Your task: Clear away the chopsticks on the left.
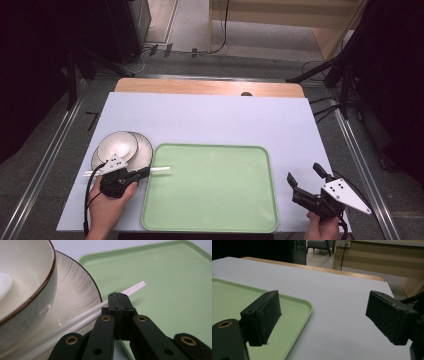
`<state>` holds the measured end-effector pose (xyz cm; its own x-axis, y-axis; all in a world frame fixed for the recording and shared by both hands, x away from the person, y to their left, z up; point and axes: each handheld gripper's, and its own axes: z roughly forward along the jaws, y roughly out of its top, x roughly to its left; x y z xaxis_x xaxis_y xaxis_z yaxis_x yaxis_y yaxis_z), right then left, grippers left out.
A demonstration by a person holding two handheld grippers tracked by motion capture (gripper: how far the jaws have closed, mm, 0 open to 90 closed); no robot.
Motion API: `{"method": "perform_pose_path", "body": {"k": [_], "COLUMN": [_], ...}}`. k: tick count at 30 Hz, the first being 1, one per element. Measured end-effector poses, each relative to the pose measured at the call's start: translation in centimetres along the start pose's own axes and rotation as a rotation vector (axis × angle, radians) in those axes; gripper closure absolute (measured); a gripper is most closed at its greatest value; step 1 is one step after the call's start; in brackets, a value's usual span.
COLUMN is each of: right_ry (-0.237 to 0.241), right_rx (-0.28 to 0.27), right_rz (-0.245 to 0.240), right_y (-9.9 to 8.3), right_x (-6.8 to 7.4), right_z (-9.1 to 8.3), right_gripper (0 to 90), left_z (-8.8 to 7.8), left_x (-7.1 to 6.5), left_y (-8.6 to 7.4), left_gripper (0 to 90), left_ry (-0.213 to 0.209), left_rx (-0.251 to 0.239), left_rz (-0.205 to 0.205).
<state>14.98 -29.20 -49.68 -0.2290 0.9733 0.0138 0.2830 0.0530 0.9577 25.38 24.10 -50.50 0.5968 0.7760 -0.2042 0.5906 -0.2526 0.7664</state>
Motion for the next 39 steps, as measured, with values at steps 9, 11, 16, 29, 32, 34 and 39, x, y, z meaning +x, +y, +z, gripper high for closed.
{"method": "perform_pose_path", "body": {"k": [9,11,16,29,32,34,39], "right_ry": [-0.013,-0.012,-0.004,0.001,0.004,0.006,0.017], "right_rx": [0.005,0.005,0.016,0.029,0.029,0.030,0.036], "right_rz": [-0.003,-0.004,-0.004,-0.011,-0.016,-0.018,-0.018], "right_y": [-0.1,-0.1,-0.2,-0.3,-0.3,-0.2,-0.3], "right_x": [0.0,0.0,0.1,0.2,0.2,0.3,0.3], "right_z": [0.0,0.0,0.2,0.4,0.4,0.4,0.4], "right_gripper": [12.9,12.9,12.9,12.9,12.9,12.9,12.9], "left_z": [1.3,1.3,1.9,2.5,1.6,0.7,-2.5], "left_x": [0.2,0.1,0.0,0.2,-0.2,-0.2,0.4], "left_y": [1.0,1.1,1.7,2.7,2.4,2.0,0.5], "left_gripper": [90.0,90.0,90.0,86.6,84.6,83.6,82.0], "left_ry": [0.028,0.038,0.078,0.135,0.104,0.077,0.016], "left_rx": [0.001,0.001,-0.002,-0.002,0.004,0.004,0.007], "left_rz": [-0.023,-0.022,-0.025,-0.017,-0.001,0.003,0.055]}}
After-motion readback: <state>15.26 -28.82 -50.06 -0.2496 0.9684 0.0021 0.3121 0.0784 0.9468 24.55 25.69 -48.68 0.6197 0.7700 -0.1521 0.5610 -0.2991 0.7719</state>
